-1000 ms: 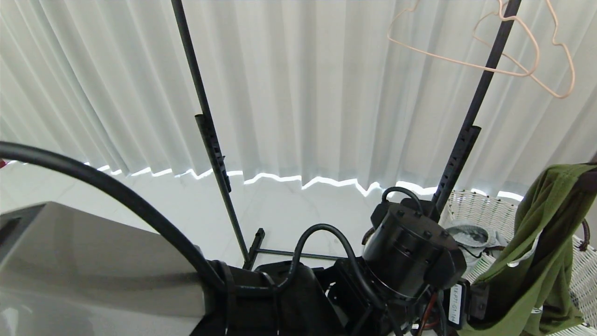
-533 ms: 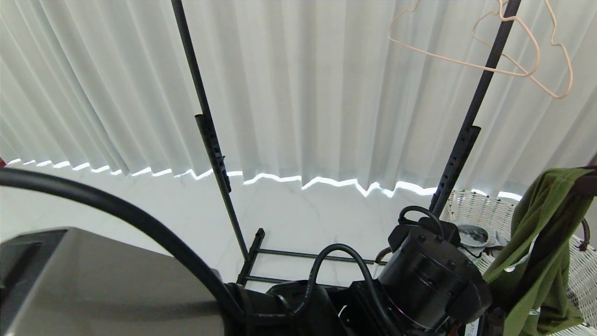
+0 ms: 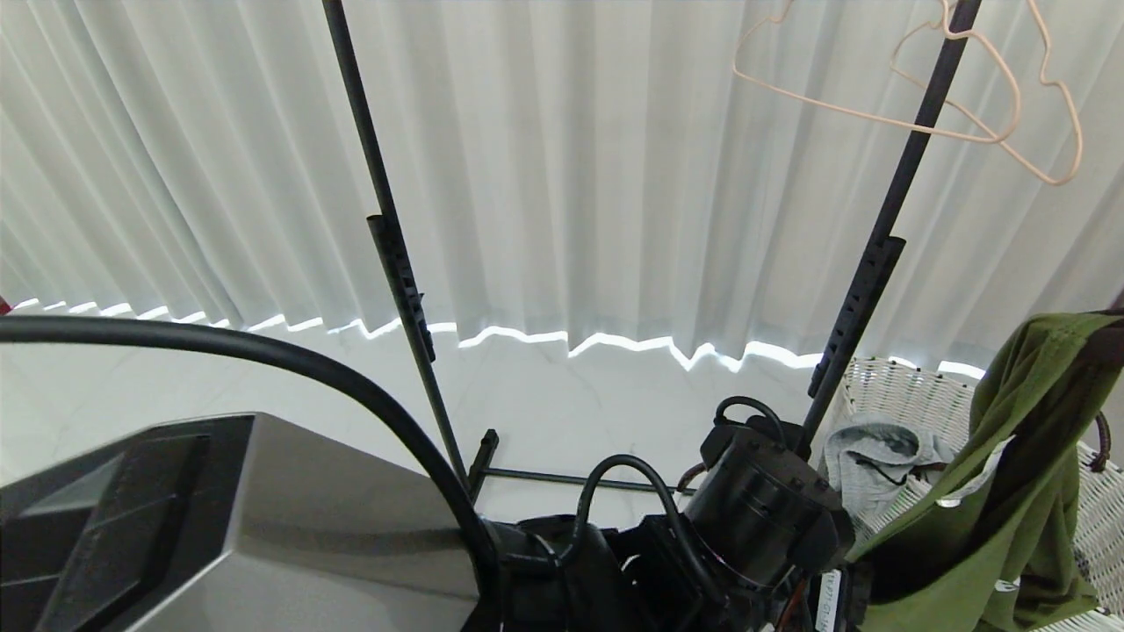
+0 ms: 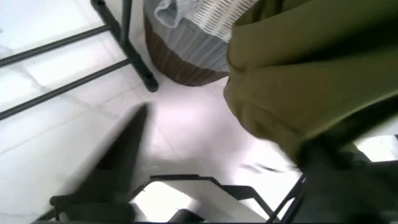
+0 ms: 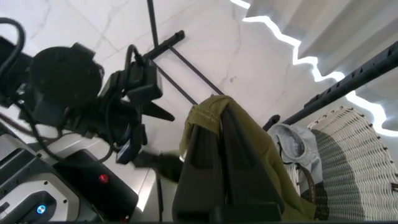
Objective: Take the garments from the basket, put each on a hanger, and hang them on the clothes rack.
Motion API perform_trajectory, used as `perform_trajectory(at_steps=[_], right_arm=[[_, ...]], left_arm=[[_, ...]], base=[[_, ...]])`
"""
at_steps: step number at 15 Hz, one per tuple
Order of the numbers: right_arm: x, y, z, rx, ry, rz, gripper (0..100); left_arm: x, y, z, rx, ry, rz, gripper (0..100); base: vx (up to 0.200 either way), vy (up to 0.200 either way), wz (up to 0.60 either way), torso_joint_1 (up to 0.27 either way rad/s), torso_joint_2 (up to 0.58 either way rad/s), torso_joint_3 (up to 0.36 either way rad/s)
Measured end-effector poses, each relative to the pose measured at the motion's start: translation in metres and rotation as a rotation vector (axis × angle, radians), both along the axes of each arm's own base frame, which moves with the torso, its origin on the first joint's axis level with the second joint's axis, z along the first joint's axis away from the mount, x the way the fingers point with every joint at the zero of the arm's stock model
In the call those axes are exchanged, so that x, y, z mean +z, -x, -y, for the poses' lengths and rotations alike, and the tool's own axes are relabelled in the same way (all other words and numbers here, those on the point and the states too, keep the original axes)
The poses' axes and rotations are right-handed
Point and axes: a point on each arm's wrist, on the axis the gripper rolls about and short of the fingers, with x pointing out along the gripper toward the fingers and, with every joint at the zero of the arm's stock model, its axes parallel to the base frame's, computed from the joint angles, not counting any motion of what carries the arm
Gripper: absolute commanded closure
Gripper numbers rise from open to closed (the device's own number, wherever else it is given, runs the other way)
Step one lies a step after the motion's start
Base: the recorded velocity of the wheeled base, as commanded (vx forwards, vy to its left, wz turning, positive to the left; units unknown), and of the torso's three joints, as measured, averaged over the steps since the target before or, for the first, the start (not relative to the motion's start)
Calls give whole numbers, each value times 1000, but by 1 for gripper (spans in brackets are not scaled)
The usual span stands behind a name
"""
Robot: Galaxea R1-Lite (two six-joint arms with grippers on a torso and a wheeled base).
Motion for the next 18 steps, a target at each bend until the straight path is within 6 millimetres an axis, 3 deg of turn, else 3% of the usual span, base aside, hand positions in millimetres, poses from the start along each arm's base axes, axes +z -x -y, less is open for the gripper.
perform_trajectory(at_steps=[3, 5, 7, 11, 18], right_arm=[[0, 0, 0, -3, 2, 0, 100], [-2, 0, 0, -14, 2, -6, 100], [-5, -4, 3, -47, 12, -13, 100], [-4, -12, 0, -65, 8, 27, 100], [-20, -30, -19, 13, 88, 163, 100]], left_arm=[[-4, 0, -5, 23, -22, 1, 100], [-6, 9, -12, 63, -70, 35, 100], [5, 22, -19, 81, -101, 110, 100], [56, 44, -51, 102, -54, 180, 100], [147, 81, -163, 192, -158, 181, 100]], base=[[0, 0, 0, 0, 0, 0], [0, 0, 0, 0, 0, 0], [0, 0, 0, 0, 0, 0], [0, 0, 0, 0, 0, 0], [0, 0, 0, 0, 0, 0]])
